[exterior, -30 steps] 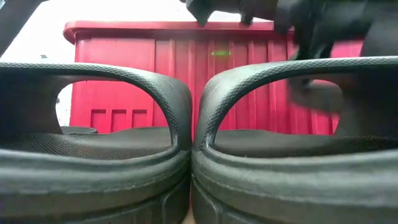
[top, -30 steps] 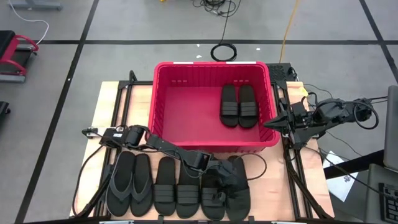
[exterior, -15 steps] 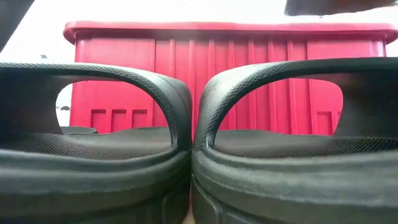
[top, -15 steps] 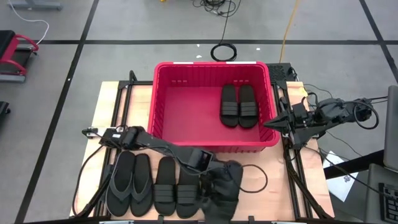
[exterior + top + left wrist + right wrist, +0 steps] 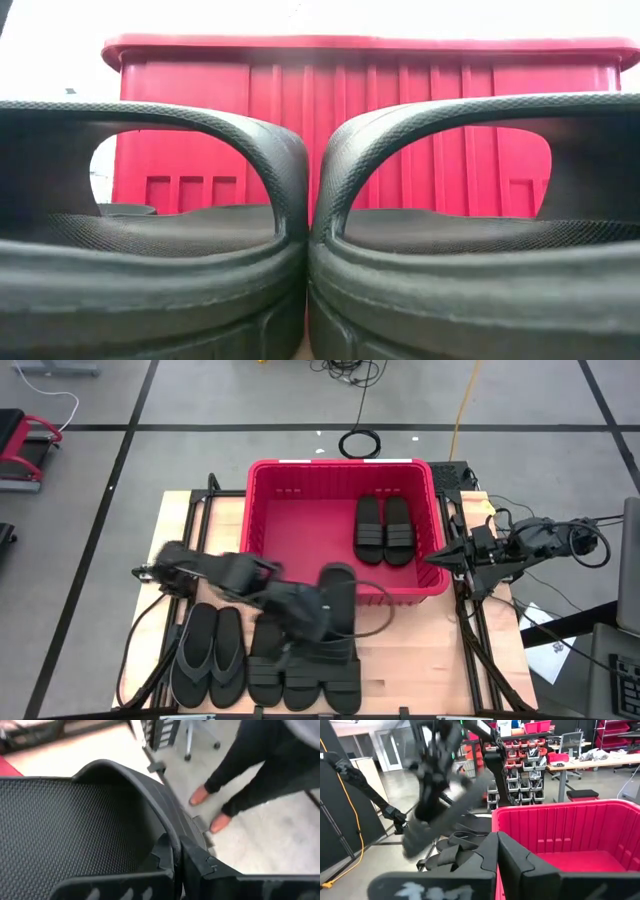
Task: Pick and place slides into bin
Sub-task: Put the black slide into the red bin
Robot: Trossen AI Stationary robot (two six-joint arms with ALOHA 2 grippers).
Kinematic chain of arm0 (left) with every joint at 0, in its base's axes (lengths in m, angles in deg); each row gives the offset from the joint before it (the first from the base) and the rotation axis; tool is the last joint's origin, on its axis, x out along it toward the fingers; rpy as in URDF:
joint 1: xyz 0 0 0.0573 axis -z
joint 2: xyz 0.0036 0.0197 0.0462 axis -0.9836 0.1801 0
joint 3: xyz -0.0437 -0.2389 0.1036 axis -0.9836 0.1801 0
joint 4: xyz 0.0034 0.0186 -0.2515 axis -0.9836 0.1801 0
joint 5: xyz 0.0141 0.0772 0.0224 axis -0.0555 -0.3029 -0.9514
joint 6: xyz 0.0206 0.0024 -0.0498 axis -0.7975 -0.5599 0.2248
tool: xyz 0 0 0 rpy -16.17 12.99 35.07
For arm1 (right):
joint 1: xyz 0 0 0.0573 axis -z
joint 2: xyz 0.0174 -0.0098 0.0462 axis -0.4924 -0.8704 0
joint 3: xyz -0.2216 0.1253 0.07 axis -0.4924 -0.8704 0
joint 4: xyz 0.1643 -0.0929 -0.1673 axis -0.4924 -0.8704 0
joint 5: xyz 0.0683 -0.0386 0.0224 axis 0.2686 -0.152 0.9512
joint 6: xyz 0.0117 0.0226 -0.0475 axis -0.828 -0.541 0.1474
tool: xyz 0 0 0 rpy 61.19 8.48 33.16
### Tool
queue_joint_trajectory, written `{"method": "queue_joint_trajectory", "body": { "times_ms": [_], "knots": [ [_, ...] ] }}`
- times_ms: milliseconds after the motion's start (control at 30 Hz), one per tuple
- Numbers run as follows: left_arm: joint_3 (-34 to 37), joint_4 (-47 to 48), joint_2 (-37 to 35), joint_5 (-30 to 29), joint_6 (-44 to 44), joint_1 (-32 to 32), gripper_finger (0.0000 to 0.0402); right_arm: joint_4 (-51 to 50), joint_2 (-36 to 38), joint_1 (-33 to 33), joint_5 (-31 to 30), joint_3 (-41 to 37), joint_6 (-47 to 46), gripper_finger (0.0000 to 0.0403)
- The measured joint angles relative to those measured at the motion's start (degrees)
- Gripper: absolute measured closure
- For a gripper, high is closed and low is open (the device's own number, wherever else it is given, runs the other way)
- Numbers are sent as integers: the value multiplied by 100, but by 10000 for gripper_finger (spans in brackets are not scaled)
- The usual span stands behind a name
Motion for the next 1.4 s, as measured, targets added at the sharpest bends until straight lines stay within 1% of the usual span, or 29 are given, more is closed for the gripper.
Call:
{"method": "queue_joint_trajectory", "body": {
  "times_ms": [100,200,267,300,433,533,667,767,900,967,1033,1100,1167,1267,1400],
  "knots": [
    [-7,211,-423,-342,213,386,400,16,-4,1,-17,2,-1,403],
    [4,443,-769,-921,346,724,401,20,-14,-1,-18,1,-86,403],
    [4,442,-1019,-1453,343,819,401,20,-30,1,-17,2,-246,403],
    [4,452,-1158,-1606,360,817,401,20,-42,1,-17,2,-322,403],
    [-2,762,-1623,-1672,494,499,401,20,-113,0,-17,2,-369,403],
    [2,849,-1858,-1547,92,63,401,20,-178,-1,-163,2,-368,403],
    [-2,688,-2059,-1063,-732,-900,401,18,-246,-1,-638,2,-339,403],
    [-4,556,-1971,-332,-1362,-1832,401,18,-256,-1,-955,0,-158,403],
    [0,538,-1504,548,-1936,-3034,401,38,-247,-1,-1287,0,148,403],
    [0,346,-1158,902,-2156,-3540,401,40,-245,2,-1368,2,258,403],
    [0,9,-767,1376,-2268,-3960,401,40,-254,1,-1367,0,396,403],
    [0,-352,-340,1967,-2267,-4268,401,38,-256,1,-1366,2,572,403],
    [2,-433,54,2395,-2302,-4473,401,38,-254,1,-1366,2,717,403],
    [7,-49,544,2541,-2479,-4664,401,38,-240,1,-1368,1,937,403],
    [12,640,1110,2572,-3040,-4732,401,-18,-243,1,-1367,2,1050,403]
  ]
}}
